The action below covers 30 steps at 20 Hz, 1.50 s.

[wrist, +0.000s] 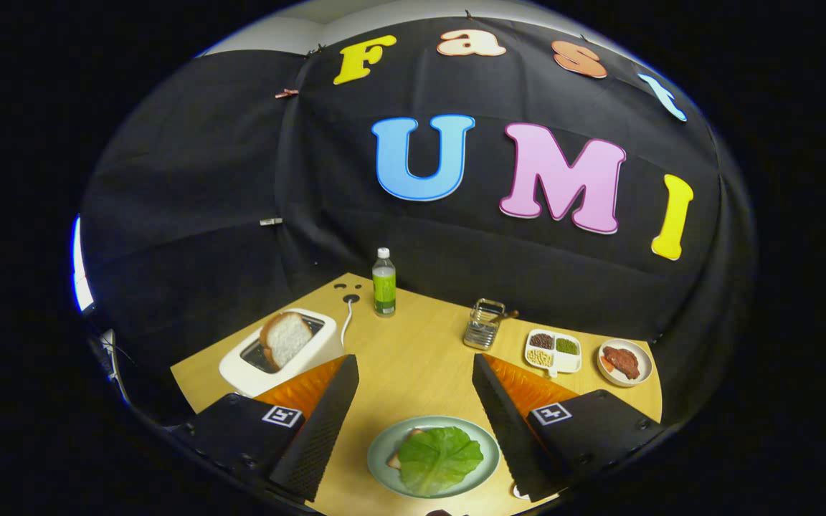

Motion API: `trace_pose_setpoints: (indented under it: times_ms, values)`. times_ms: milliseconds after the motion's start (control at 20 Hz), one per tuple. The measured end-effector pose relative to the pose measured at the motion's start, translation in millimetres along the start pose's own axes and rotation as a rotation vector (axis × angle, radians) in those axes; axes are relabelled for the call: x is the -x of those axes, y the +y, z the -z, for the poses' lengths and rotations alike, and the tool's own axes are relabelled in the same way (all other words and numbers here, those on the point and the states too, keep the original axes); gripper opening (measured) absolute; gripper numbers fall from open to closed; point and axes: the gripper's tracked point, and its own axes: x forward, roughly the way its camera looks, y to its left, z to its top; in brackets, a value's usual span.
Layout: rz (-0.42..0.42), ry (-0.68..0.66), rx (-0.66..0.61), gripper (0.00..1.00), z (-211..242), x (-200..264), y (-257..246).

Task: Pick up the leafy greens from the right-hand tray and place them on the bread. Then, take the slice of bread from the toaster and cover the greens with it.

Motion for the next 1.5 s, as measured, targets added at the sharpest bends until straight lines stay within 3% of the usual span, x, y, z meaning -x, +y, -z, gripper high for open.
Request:
trace_pose_setpoints:
  times_ms: [300,500,1150,1250,1500]
  values:
    - [-0.111,-0.064,0.001,0.99,-44.7,-16.6,73.6]
    - [-0.174,-0.049,-0.018,0.99,-47.8,-39.8,120.3]
    - [-0.124,0.251,-0.163,0.97,57.3,-143.0,177.3]
    - [-0.098,0.266,-0.160,0.88,65.7,-149.2,172.9]
    - [-0.031,0.310,-0.200,0.32,80.0,-153.3,163.4]
